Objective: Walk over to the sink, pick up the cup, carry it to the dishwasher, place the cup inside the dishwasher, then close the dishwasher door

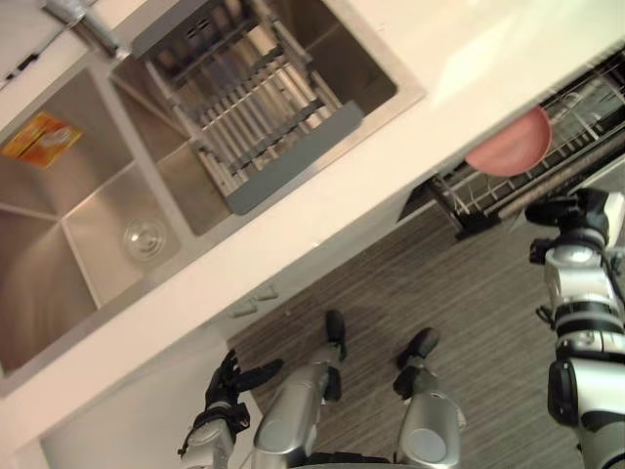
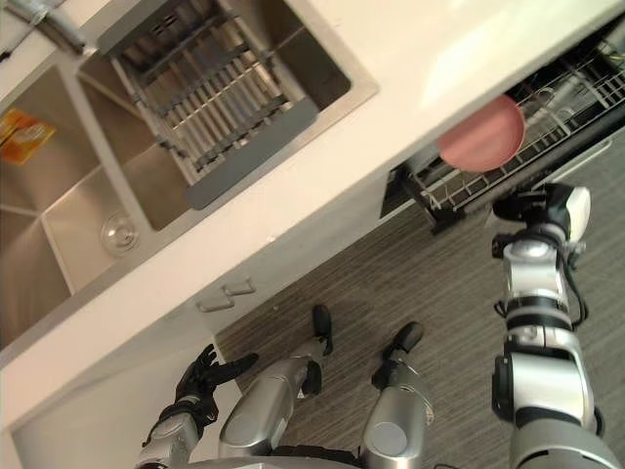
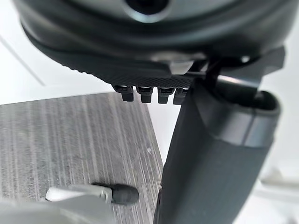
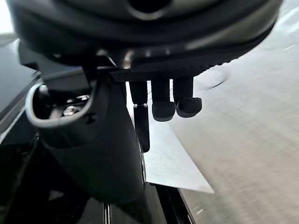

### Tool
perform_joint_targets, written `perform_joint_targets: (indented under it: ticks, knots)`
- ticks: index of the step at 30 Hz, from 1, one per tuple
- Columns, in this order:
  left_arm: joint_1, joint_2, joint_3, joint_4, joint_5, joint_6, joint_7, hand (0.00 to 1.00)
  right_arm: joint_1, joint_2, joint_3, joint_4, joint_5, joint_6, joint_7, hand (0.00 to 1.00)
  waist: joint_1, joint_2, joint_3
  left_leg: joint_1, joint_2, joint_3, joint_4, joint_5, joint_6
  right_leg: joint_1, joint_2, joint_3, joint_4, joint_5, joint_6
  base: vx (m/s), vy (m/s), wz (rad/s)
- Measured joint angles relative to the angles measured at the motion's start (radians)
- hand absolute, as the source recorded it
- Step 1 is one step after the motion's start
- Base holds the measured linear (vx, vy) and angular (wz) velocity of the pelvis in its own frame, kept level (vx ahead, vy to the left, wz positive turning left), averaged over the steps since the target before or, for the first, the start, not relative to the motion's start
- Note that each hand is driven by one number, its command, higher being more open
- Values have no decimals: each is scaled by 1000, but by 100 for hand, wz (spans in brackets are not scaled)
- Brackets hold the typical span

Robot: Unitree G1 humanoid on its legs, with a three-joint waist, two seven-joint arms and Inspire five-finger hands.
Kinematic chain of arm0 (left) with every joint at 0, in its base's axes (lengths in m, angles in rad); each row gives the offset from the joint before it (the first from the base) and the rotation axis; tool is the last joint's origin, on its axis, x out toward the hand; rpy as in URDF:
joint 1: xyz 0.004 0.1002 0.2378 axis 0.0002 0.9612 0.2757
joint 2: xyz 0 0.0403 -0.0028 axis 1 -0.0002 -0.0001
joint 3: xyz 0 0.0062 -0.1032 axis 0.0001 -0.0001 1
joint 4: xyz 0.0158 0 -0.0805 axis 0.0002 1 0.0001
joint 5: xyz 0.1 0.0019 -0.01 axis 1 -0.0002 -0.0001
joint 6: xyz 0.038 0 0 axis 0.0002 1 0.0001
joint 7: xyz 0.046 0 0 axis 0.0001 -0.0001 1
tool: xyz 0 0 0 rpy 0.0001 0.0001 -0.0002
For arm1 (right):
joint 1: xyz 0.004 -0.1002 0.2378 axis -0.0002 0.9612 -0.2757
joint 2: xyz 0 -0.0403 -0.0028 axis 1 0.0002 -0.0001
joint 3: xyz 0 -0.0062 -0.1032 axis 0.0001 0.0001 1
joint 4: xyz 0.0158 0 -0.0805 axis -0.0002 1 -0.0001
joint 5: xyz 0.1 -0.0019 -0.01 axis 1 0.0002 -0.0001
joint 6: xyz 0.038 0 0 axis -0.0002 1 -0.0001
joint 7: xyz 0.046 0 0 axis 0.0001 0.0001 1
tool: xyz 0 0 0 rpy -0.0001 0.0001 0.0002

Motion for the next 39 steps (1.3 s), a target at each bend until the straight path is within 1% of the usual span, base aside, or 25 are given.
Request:
perform_joint_targets:
  ticks: [1, 3, 4, 5, 9, 11, 14, 15, 16, 17, 18, 19, 20, 21, 23, 24, 26, 27, 28, 30, 32, 34, 37, 38, 39]
  knots:
    - [0, 0, 0, -3, 0, 6, -2, 100, -37, -16, 23, 18, -2, 0, 1, 0, 16, 12, 0, 6, 2, -29, -17, 21, 1, 6, -6, -28, 29, -21, -3, 11, -125, 66]
    - [1, 0, 0, -4, 0, 10, -6, 100, -79, -30, 37, 30, -3, 0, -9, 0, 47, 18, -1, 17, 3, -55, -27, 37, 0, 13, -21, -54, 79, -59, -4, 14, -130, 51]
    - [3, 0, 0, -4, 0, 16, -12, 100, -109, -45, 37, 60, -6, 16, -18, 100, 63, 19, -2, 22, 3, -65, -32, 45, -3, 14, -31, -65, 110, -83, -6, 27, -141, 37]
    - [12, 1, 1, -1, 0, 18, -18, 100, -101, -55, 37, 80, -10, 18, -16, 100, 65, 19, -2, 31, 3, -83, -40, 48, -7, 26, -38, -81, 131, -101, -4, 30, -147, 37]
    - [29, -7, -12, 5, 0, 25, -49, 100, -77, -37, 40, 75, -10, 10, 17, 100, 58, 28, -14, 67, 12, -88, -59, 51, -13, 54, -34, -89, 147, -127, -4, 14, -131, 7]
    - [30, -8, -12, 7, 0, 23, -70, 100, 0, -14, 22, 25, -10, -21, 20, 100, 62, 25, -39, 70, 22, -87, -59, 49, -17, 59, -21, -91, 141, -133, -6, -4, -122, -1]
    - [48, -6, -11, 14, 0, 20, -74, 100, 152, 68, -17, -70, -6, -98, 24, 100, 63, 2, -89, 77, 39, -82, -60, 40, -29, 71, 5, -90, 113, -133, -7, 15, -124, -7]
    - [57, -4, -11, 19, 0, 15, -74, 100, 252, 131, -30, -123, 15, -137, 22, 100, 60, -17, -105, 97, 49, -77, -60, 33, -39, 97, 24, -90, 90, -130, -7, 23, -118, -8]
    - [61, -2, -11, 20, -1, 13, -74, 100, 301, 165, -37, -154, 30, -151, 24, 100, 61, -28, -114, 105, 54, -74, -60, 29, -46, 108, 33, -90, 78, -128, -7, 25, -113, -10]
    - [73, 1, -10, 20, -5, 8, -73, 100, 379, 222, -46, -196, 53, -175, 25, 100, 61, -47, -129, 114, 62, -65, -60, 23, -53, 120, 45, -89, 60, -126, -7, 24, -104, -16]
    - [89, 8, -9, 19, -18, 3, -72, 100, 477, 306, -48, -233, 82, -212, 29, 100, 60, -79, -149, 123, 72, -41, -60, 13, -66, 131, 60, -82, 40, -124, -7, 26, -99, -23]
    - [99, 10, -6, 20, -19, 3, -71, 100, 545, 368, -48, -248, 109, -233, 38, 100, 58, -102, -165, 129, 77, -28, -60, 8, -73, 135, 68, -76, 30, -123, -7, 47, -104, -25]
    - [108, 9, -4, 22, -19, 3, -70, 100, 634, 442, -58, -244, 164, -253, 68, 100, 52, -127, -183, 138, 81, -22, -60, -1, -80, 144, 76, -70, 18, -123, -7, 46, -80, -18]
    - [110, 7, 1, 22, -19, 3, -71, 100, 676, 476, -73, -237, 205, -256, 101, 100, 48, -138, -189, 144, 82, -19, -60, -4, -81, 150, 79, -68, 14, -123, -7, 50, -83, -21]
    - [114, 3, 51, 35, -19, -9, -73, 100, 797, 574, -99, -113, 330, -278, 204, 100, 38, -175, -210, 176, 89, 7, -64, -16, -80, 172, 90, -46, -1, -122, -5, 19, -48, -29]
    - [113, 3, 60, 44, -20, -18, -73, 100, 817, 590, -108, -73, 335, -281, 223, 100, 33, -181, -213, 184, 90, 13, -65, -20, -81, 179, 91, -41, -3, -121, -4, -9, -27, -29]
    - [112, 6, 74, 82, -20, -46, -73, 100, 877, 614, -127, 84, 343, -293, 294, 100, 6, -191, -226, 212, 91, 27, -66, -34, -82, 205, 98, -28, -21, -116, 1, -15, -9, -19]
    - [111, 6, 74, 93, -19, -53, -73, 100, 889, 615, -131, 117, 356, -295, 310, 100, 2, -192, -229, 218, 91, 29, -66, -36, -80, 211, 99, -26, -25, -114, 1, -12, 1, -19]
    - [109, 5, 81, 117, -19, -71, -73, 100, 896, 623, -181, 172, 402, -299, 351, 100, 1, -197, -235, 229, 93, 40, -67, -41, -77, 217, 103, -14, -35, -109, 1, -28, 4, -25]
    - [102, 7, 99, 156, -19, -85, -72, 100, 901, 620, -199, 203, 403, -319, 384, 100, 1, -208, -242, 245, 94, 52, -67, -44, -74, 227, 106, -3, -45, -105, 0, -32, 1, -19]
    - [102, 17, 111, 186, -19, -92, -70, 100, 915, 624, -198, 211, 402, -301, 455, 100, 2, -229, -258, 264, 93, 52, -67, -49, -69, 249, 108, -5, -54, -105, 2, 0, 0, 0]
    - [101, 21, 120, 206, -19, -97, -70, 100, 915, 616, -197, 215, 394, -268, 470, 100, 3, -240, -273, 266, 86, 51, -68, -52, -64, 252, 102, -8, -52, -109, 10, -2, 21, 5]
    - [101, 28, 120, 222, -14, -98, -70, 100, 917, 606, -204, 216, 392, -234, 476, 100, 0, -250, -281, 285, 58, 53, -68, -71, -37, 272, 61, -30, -11, -134, 37, 30, 76, 26]
    - [102, 31, 120, 225, -4, -98, -69, 100, 925, 602, -221, 218, 392, -226, 476, 100, -1, -261, -286, 295, 43, 56, -67, -78, -27, 283, 34, -44, 16, -148, 48, 103, 158, 53]
    - [104, 34, 120, 228, 3, -94, -67, 100, 938, 601, -252, 220, 392, -212, 476, 100, -1, -272, -294, 315, 16, 60, -67, -88, -13, 302, -14, -59, 63, -160, 62, 125, 153, 51]
